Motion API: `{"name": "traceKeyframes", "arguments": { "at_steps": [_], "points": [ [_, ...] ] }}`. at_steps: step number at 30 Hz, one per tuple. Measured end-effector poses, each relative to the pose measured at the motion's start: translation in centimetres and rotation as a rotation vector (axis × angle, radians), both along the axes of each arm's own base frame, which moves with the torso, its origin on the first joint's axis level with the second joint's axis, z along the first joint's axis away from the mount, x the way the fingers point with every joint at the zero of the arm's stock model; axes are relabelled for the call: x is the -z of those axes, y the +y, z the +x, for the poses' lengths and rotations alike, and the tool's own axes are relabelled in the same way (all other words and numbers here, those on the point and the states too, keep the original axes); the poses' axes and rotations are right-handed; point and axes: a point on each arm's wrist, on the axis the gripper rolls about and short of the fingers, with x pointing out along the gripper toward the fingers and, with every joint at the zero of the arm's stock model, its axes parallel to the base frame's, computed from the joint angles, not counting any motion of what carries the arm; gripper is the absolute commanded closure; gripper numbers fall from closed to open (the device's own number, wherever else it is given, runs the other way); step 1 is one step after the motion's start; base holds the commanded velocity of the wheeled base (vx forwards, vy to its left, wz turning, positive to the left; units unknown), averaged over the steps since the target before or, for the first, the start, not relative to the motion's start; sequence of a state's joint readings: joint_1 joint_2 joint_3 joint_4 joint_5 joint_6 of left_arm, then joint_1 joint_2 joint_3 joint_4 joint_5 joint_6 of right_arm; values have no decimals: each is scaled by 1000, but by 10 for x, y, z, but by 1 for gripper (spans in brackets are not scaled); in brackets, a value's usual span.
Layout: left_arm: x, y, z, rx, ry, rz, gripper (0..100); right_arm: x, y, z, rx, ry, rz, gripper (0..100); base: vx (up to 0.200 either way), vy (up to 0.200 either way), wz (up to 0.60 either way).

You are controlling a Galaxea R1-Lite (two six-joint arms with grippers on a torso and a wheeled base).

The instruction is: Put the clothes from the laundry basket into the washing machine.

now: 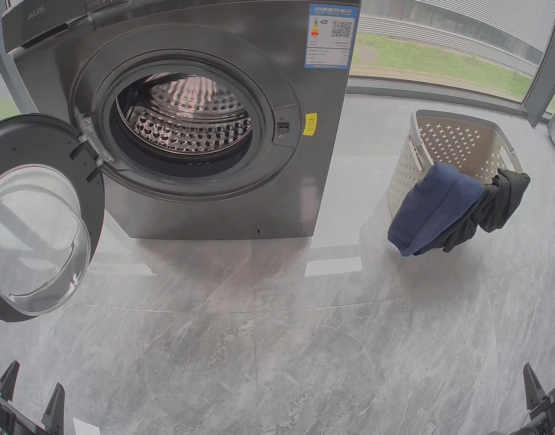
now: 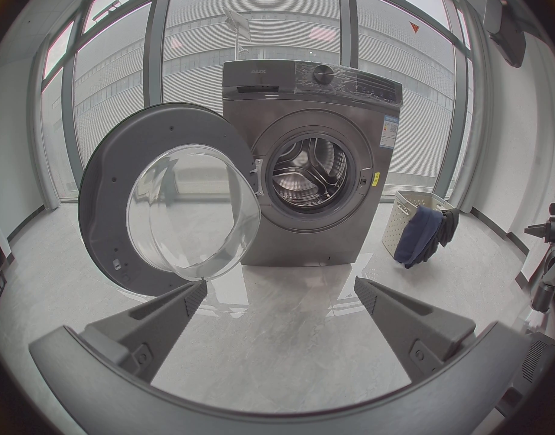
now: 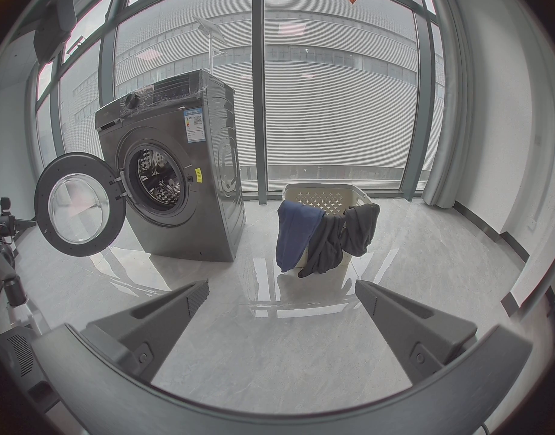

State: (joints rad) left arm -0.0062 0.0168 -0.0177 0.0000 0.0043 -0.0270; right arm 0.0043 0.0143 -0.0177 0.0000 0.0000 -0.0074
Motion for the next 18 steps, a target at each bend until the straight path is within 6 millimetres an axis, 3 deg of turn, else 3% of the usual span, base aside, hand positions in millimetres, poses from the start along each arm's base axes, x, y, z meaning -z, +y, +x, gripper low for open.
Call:
{"name": "traceKeyframes", "arguments": {
  "at_steps": [6, 15, 18],
  "points": [
    [0, 0, 0, 0, 0, 0, 0, 0, 0, 0, 0, 1, 0, 0, 0, -200, 0],
    [0, 0, 0, 0, 0, -1, 0, 0, 0, 0, 1, 1, 0, 0, 0, 0, 0],
    [0, 0, 0, 0, 0, 0, 0, 0, 0, 0, 1, 1, 0, 0, 0, -200, 0]
  ]
}}
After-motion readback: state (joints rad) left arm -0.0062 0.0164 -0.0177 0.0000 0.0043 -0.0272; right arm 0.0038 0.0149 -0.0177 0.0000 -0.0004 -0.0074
